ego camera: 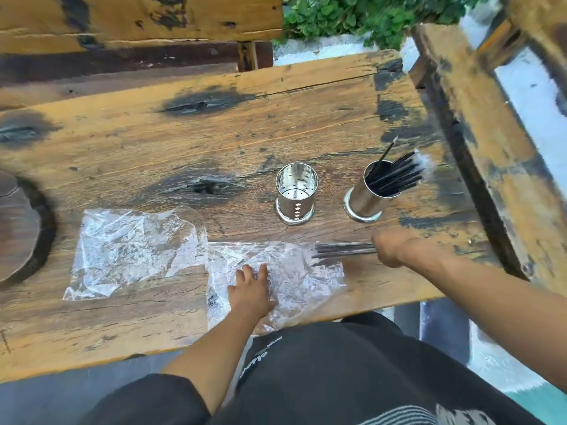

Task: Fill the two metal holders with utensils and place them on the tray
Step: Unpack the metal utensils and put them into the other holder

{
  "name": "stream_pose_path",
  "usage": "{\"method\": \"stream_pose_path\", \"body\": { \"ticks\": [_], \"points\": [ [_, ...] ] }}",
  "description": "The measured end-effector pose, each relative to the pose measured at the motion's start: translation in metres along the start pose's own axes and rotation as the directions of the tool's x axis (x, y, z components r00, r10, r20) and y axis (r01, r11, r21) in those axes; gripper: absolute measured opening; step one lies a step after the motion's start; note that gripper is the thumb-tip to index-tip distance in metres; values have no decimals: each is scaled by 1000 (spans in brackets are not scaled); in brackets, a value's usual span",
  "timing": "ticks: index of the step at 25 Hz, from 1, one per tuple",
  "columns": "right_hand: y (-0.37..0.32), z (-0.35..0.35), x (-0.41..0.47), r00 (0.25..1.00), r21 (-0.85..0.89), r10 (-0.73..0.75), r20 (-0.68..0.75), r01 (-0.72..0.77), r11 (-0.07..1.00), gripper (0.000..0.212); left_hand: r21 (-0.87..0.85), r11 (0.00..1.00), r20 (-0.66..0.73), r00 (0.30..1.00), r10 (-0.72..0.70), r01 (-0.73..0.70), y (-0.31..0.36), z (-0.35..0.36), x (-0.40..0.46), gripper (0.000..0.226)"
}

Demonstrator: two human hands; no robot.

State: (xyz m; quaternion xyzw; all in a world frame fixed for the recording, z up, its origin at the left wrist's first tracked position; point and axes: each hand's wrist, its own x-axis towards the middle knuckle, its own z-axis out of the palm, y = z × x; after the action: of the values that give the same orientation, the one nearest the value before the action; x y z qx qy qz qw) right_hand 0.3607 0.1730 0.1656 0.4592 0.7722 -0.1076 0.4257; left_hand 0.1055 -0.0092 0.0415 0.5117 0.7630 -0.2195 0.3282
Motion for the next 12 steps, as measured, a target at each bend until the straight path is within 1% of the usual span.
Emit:
{"method": "stream_pose_path", "body": {
  "ticks": [2,3,6,7,9,10,12],
  "points": [
    [15,-22,-10,998,7,53,-43,-53,999,32,-30,999,24,1000,-15,15,0,-4,3,104],
    [20,-33,-15,996,2,56,-75,-56,998,30,-47,999,38,999,-18,20,0,-6,3,104],
    [26,-65,-27,982,15,12,-186,-10,1000,26,-95,995,56,998,-8,14,-1,-9,6,98],
    [25,-75,-31,975,49,7,-221,4,999,27,-109,994,55,998,-1,7,-3,-10,7,94],
    [20,-93,-34,961,106,18,-276,12,994,36,-134,991,64,998,20,-11,-7,-11,9,89],
    [17,-101,-33,954,106,31,-298,1,994,37,-150,989,72,997,31,-20,-9,-12,10,88],
    [10,-114,-30,949,70,67,-307,-48,996,32,-199,979,79,996,50,-34,-15,-13,12,86]
  ]
}}
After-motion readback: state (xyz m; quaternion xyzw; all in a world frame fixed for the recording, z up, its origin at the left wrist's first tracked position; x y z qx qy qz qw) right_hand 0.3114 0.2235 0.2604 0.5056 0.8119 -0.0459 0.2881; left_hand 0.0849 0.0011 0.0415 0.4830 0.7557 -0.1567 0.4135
